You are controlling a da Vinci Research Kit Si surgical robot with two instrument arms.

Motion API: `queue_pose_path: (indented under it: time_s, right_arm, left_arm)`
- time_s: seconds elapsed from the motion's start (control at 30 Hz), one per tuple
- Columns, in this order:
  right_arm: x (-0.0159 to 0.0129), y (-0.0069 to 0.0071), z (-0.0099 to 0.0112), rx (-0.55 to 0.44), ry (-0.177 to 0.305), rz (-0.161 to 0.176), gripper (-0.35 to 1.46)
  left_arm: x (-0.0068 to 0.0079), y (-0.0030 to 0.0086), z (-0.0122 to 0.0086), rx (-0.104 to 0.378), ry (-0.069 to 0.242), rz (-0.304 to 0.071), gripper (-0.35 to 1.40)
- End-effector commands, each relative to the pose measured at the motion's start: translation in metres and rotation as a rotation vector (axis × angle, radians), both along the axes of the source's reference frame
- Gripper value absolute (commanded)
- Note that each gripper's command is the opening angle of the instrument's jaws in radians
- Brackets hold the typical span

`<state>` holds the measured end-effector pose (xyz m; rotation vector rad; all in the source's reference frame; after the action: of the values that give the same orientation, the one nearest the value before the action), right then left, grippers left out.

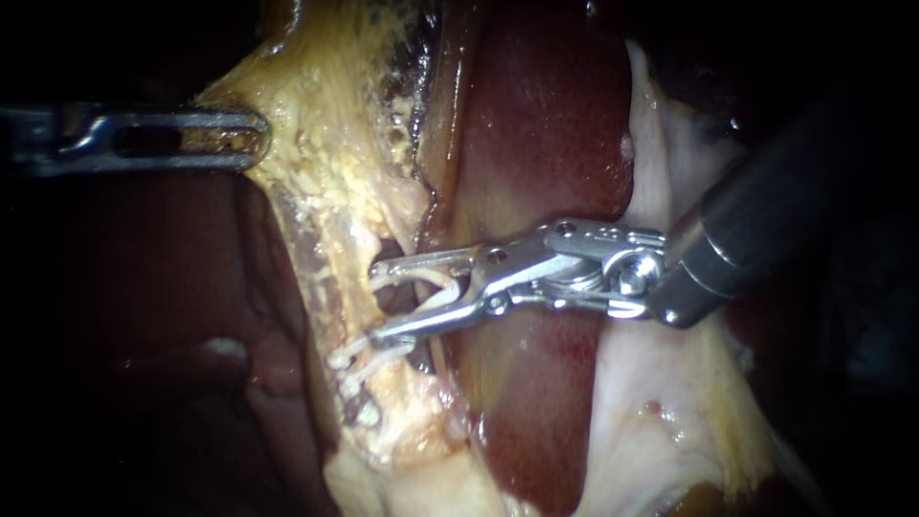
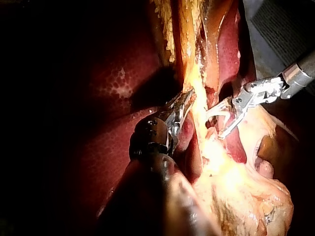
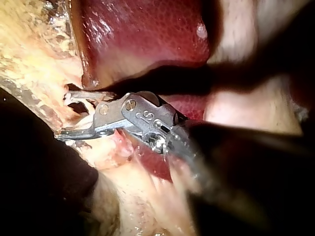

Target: Clipping third clip left tube

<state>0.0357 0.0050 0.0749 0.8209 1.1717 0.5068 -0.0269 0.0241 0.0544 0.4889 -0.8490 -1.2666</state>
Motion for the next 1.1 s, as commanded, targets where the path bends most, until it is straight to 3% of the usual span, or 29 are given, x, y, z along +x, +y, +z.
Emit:
queue_pose_path:
  time_s: [0.03,0.4,0.73,1.1]
  right_arm:
    - [0.0002,-0.0002,0.0001,0.002,0.004,-0.005,0.45]
    - [0.0012,-0.0017,0.0010,0.051,0.039,-0.073,0.45]
    - [0.0013,-0.0013,0.0003,0.155,0.175,-0.085,0.45]
    - [0.0008,-0.0013,-0.0003,0.208,0.253,-0.121,0.44]
  left_arm:
    - [0.0001,0.0000,0.0000,0.001,-0.001,0.001,-0.35]
    - [0.0003,0.0001,0.0000,0.001,-0.002,0.002,-0.35]
    - [0.0006,0.0002,0.0000,0.001,-0.005,0.002,-0.35]
    - [0.0013,0.0008,0.0007,0.001,-0.007,0.005,-0.35]
